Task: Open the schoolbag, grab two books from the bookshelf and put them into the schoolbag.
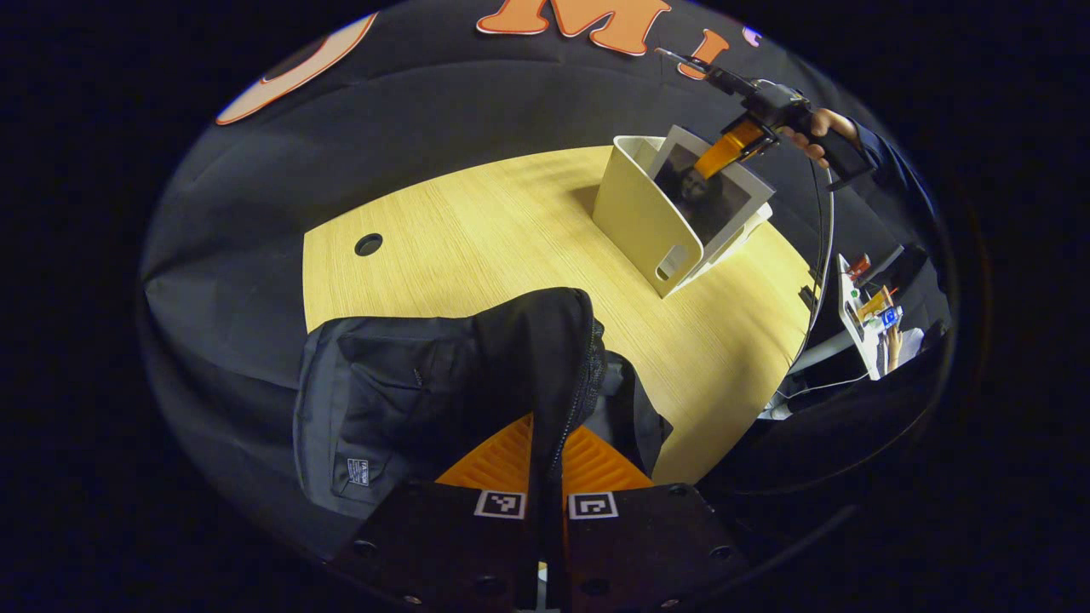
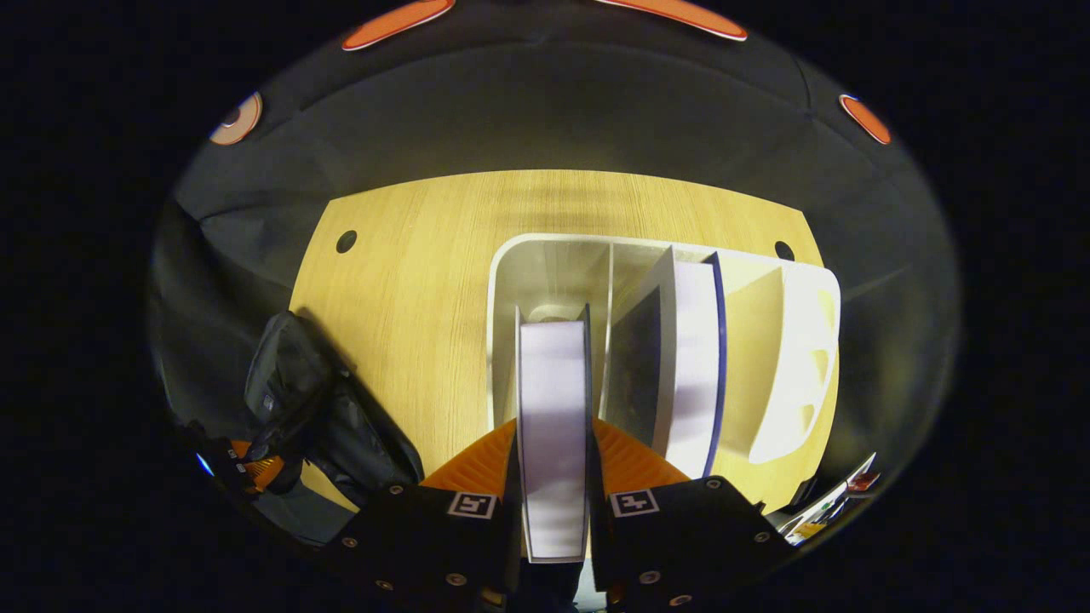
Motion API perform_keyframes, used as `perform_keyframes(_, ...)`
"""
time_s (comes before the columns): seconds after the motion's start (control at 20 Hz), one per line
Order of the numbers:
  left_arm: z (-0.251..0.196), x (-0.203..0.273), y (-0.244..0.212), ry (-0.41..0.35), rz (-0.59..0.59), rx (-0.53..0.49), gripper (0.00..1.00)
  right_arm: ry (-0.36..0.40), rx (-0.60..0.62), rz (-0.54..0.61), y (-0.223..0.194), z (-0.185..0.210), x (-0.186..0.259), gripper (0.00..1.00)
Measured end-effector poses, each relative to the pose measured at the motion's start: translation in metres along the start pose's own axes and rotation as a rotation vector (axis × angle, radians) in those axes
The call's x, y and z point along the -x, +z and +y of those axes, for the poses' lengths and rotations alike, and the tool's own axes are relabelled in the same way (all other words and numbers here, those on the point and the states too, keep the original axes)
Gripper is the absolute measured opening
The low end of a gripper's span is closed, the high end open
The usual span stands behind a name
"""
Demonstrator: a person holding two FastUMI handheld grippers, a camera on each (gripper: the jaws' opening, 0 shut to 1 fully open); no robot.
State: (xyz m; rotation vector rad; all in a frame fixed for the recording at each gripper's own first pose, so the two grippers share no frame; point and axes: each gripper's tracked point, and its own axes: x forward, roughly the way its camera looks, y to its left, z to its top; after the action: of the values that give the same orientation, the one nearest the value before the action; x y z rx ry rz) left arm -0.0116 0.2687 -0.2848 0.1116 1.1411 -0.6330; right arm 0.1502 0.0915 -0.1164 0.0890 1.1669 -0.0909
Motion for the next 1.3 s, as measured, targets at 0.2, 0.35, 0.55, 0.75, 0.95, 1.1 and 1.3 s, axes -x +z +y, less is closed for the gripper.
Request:
perform_keyframes(0.2,-0.002,-0.002,-0.002,0.0,0.002,0.002,0.05,0.025,-0.031,-0.022,-0.032,-0.003,0.022,0.34)
perform_keyframes(0.35,-0.002,-0.002,-0.003,-0.004,0.003,0.003,0.05,0.061,-0.056,-0.014,-0.064,-0.002,0.036,0.34)
perform_keyframes(0.55,-0.003,-0.005,-0.002,-0.003,0.01,0.008,0.05,0.09,-0.082,-0.031,-0.091,-0.006,0.052,0.33)
perform_keyframes(0.75,-0.007,-0.011,0.0,0.0,0.012,0.014,0.05,0.146,-0.123,-0.036,-0.13,-0.006,0.06,0.33)
perform_keyframes(0.95,-0.011,-0.014,-0.003,0.002,0.013,0.043,0.05,0.217,-0.209,0.001,-0.172,-0.003,0.057,0.32)
perform_keyframes(1.1,-0.011,-0.012,-0.005,0.009,0.014,0.058,0.05,0.252,-0.242,-0.028,-0.184,-0.008,0.059,0.31)
perform_keyframes(1.3,-0.012,-0.012,-0.004,0.011,0.015,0.063,0.05,0.385,-0.339,-0.086,-0.186,0.003,0.071,0.3)
